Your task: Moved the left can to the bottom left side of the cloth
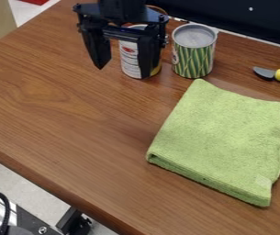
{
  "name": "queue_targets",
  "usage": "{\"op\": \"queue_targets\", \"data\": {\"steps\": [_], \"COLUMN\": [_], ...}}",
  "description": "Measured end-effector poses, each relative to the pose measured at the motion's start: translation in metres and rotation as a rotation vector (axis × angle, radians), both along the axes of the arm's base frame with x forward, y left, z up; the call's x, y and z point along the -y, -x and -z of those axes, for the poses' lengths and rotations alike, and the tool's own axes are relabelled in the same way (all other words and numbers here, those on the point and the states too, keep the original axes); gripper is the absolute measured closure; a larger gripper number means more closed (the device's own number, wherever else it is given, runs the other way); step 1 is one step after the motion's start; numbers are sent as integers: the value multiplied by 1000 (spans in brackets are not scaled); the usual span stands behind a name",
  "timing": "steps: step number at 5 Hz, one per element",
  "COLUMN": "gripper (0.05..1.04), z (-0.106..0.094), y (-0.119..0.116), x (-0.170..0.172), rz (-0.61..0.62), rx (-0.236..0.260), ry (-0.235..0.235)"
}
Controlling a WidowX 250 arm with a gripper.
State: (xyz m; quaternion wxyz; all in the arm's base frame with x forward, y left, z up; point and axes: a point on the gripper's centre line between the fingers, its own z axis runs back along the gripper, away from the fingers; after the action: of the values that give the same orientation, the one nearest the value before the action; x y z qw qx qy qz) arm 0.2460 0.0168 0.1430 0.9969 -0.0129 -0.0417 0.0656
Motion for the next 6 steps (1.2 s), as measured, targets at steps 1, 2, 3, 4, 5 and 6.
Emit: {"op": "queue_targets", "data": {"steps": [1, 2, 3, 4, 5, 6], "gripper": [83, 83, 83, 83, 83, 83], "z": [6, 10, 6, 1, -1, 3], "y": [1, -13, -34, -57, -83, -105], "x": [0, -9, -20, -34, -43, -46], "rz": [1, 49, 69, 118, 138, 167], "rx": [-22, -16, 64, 170, 252, 303], "ry": [-1, -68, -100, -148, -197, -216]}}
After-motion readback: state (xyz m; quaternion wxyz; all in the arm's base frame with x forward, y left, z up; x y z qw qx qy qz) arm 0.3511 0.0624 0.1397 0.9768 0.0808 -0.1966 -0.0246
